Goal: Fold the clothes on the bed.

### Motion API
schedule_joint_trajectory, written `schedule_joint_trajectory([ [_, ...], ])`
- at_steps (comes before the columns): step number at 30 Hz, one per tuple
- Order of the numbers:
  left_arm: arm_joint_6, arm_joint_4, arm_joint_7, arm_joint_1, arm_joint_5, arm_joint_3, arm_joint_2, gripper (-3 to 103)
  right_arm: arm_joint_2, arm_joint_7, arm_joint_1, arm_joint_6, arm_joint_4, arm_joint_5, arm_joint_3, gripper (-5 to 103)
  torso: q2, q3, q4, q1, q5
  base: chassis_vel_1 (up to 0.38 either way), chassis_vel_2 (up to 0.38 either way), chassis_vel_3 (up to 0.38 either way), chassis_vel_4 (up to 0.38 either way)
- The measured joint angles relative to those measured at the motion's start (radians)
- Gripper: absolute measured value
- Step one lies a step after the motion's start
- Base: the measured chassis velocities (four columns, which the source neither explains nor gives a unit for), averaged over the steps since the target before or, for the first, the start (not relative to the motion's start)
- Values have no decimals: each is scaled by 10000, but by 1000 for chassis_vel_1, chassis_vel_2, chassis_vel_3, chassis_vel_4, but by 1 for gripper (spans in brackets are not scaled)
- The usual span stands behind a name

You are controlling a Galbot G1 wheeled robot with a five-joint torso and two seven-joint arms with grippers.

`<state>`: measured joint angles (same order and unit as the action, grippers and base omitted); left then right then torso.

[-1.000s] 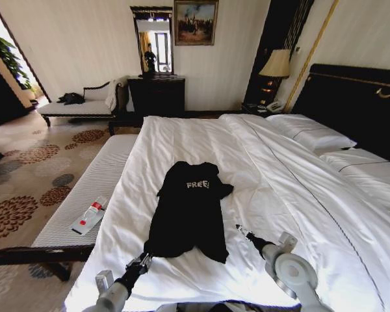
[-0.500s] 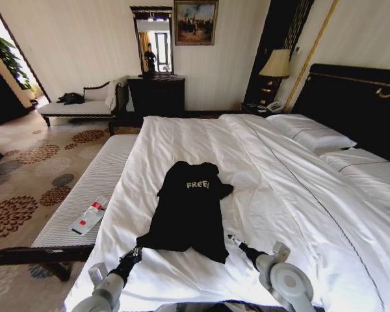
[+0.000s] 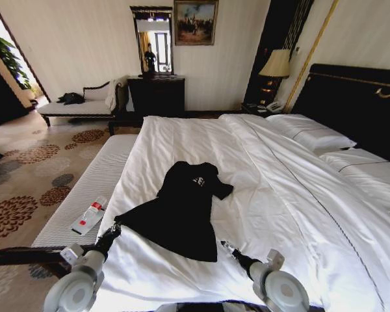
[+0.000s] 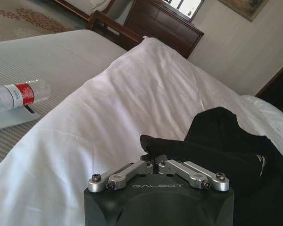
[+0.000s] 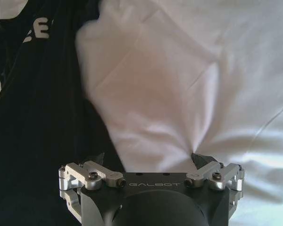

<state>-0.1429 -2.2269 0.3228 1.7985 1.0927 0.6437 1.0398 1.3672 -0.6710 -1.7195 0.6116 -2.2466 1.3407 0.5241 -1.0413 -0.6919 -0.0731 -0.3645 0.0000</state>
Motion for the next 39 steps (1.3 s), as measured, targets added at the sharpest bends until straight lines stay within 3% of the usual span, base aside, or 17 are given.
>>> schedule_joint_trajectory([
  [12, 27, -31, -33, 301, -537, -334, 175, 0, 445, 61, 43, 193, -6, 97, -619, 102, -1, 0, 0, 0, 0, 0, 0, 0, 0],
  [13, 27, -63, -35, 318, -567, -337, 190, 0, 489, 66, 121, 205, 66, 82, -693, 95, -1, 0, 0, 0, 0, 0, 0, 0, 0],
  [15, 27, -85, -35, 319, -570, -337, 197, 0, 509, 71, 162, 211, 104, 74, -725, 95, 0, 0, -1, 0, 0, 0, 0, 0, 0],
  [18, 28, -102, -35, 313, -609, -338, 191, 0, 560, 75, 250, 214, 250, -59, -836, 79, 0, 0, 0, 0, 0, 0, 0, 0, 0],
  [19, 28, -102, -35, 313, -609, -338, 191, 0, 560, 75, 250, 214, 250, -59, -836, 79, 0, 0, 0, 0, 0, 0, 0, 0, 0],
  [22, 41, -9, -82, 336, -754, -408, 191, 0, 618, 147, 224, 193, 297, -196, -879, 62, 0, 0, -1, 0, 0, 0, 0, 0, 0],
  [24, 44, 1, -83, 339, -782, -444, 196, 0, 641, 154, 222, 191, 297, -197, -883, 62, -1, 0, -1, 0, 0, 0, 0, 0, 0],
  [28, 48, 4, -81, 337, -852, -552, 198, 0, 729, 154, 226, 187, 307, -196, -935, 40, -1, 0, -1, 0, 0, 0, 0, 0, 0],
  [30, 49, 4, -81, 337, -858, -557, 197, 0, 740, 153, 225, 186, 316, -196, -943, 40, 0, 0, -1, 0, 0, 0, 0, 0, 0],
  [34, 57, 16, -80, 354, -887, -576, 211, 0, 799, 110, 190, 172, 360, -213, -981, 19, -1, 0, 0, 0, 0, 0, 0, 0, 0],
  [36, 59, 18, -81, 368, -901, -584, 218, 0, 805, 101, 173, 171, 362, -218, -985, 19, -1, 0, -1, 0, 0, 0, 0, 0, 0],
  [37, 63, 20, -83, 390, -929, -597, 227, 0, 809, 96, 147, 170, 362, -222, -988, 8, -1, 0, -1, 0, 0, 0, 0, 0, 0],
  [39, 67, 21, -86, 409, -955, -619, 239, 0, 810, 92, 125, 166, 357, -234, -988, 3, 0, 0, -1, 0, 1, 0, 0, 0, 0],
])
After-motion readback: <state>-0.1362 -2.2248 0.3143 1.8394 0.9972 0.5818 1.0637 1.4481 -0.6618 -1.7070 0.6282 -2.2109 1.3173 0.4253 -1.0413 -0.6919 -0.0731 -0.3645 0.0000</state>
